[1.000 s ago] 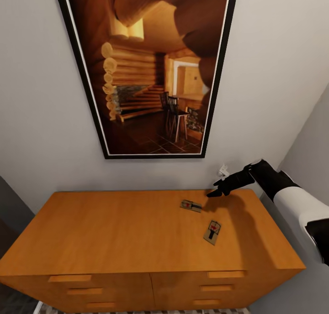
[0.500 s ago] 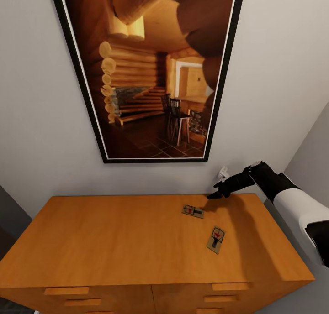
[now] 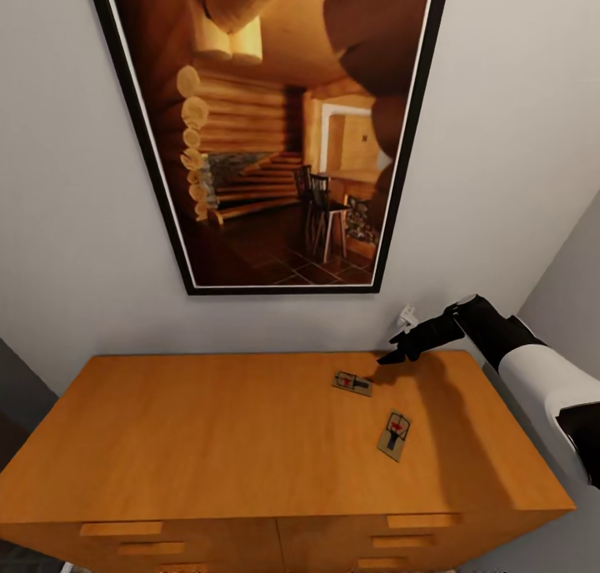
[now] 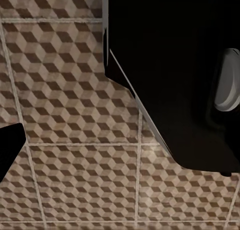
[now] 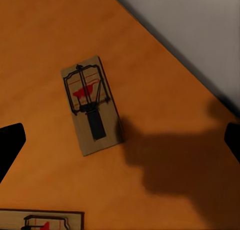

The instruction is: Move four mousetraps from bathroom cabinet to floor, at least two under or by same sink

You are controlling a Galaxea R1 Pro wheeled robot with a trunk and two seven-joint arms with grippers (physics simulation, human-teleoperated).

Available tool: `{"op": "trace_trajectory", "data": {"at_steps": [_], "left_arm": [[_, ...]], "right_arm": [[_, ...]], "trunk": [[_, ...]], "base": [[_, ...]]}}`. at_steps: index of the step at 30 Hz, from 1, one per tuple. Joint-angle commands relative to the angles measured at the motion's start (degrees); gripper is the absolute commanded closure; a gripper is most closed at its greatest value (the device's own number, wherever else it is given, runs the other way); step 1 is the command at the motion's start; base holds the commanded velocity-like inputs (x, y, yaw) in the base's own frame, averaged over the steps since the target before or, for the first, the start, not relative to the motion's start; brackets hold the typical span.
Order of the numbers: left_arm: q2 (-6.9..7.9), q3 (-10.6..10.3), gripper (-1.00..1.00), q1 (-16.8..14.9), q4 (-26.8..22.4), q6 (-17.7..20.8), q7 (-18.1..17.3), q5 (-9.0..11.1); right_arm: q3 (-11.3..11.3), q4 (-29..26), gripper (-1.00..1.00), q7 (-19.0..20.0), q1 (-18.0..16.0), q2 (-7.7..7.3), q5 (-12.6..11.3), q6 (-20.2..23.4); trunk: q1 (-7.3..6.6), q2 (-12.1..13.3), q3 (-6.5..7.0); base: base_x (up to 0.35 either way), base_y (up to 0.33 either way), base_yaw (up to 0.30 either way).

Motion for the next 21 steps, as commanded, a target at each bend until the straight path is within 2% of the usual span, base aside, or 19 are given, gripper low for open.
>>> {"op": "trace_trajectory", "data": {"at_steps": [1, 15, 21], "left_arm": [[0.0, -0.22, -1.0, -0.04, 0.1, -0.24, -0.45, 0.62], [0.0, -0.22, -1.0, -0.04, 0.1, -0.24, -0.46, 0.62], [0.0, -0.22, -1.0, -0.04, 0.1, -0.24, -0.5, 0.62]], "right_arm": [[0.07, 0.0, -1.0, 0.21, -0.03, -0.02, 0.09, 0.54], [0.07, 0.96, -1.0, 0.22, -0.03, -0.02, 0.09, 0.49], [0.05, 0.96, -1.0, 0.21, -0.03, -0.04, -0.03, 0.41]], "trunk": [[0.03, -0.11, -0.19], [0.03, -0.11, -1.48], [0.03, -0.11, -1.63]], "base": [[0.0, 0.0, 0.0], [0.0, 0.0, 0.0], [0.0, 0.0, 0.0]]}}
